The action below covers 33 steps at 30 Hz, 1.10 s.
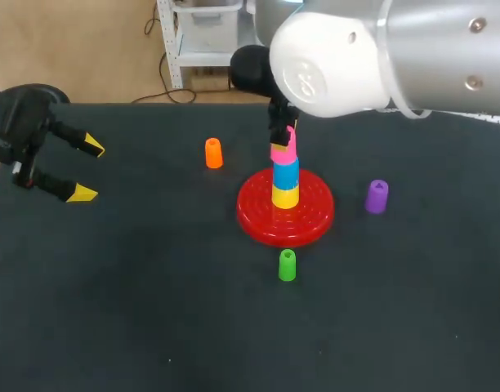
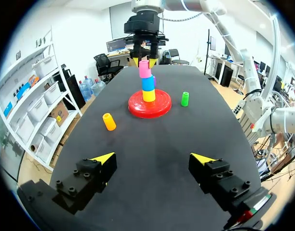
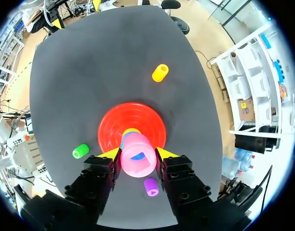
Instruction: Pick up and stack the cylinders on the red base in this order: pink,purple,orange,green
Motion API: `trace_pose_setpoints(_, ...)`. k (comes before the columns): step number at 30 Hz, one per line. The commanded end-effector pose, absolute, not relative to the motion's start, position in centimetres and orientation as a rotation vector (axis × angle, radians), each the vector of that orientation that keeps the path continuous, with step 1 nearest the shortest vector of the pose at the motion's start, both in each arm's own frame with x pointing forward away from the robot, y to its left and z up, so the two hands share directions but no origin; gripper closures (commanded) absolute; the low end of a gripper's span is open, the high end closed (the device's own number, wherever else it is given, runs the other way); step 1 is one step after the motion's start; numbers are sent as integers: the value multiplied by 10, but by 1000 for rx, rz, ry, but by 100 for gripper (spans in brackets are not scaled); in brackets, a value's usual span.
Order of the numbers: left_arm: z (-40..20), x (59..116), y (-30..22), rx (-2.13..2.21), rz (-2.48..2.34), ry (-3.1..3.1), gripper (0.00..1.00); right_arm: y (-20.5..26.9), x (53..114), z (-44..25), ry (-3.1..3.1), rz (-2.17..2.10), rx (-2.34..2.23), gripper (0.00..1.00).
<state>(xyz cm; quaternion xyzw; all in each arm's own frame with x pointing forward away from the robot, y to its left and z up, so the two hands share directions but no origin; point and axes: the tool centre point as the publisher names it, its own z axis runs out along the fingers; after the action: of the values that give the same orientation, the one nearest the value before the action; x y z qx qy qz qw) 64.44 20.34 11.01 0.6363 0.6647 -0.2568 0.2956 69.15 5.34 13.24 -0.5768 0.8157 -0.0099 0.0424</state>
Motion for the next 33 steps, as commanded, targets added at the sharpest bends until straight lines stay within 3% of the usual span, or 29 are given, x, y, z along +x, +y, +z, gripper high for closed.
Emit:
trace_pose_setpoints(1, 109, 643, 204, 1691, -680, 1765, 0, 49, 689, 133, 2492, -28, -1755, 100)
trace_pose_setpoints(33, 109, 643, 204, 1691, -680, 1765, 0, 48, 683, 120, 2496, -21, -1786, 100)
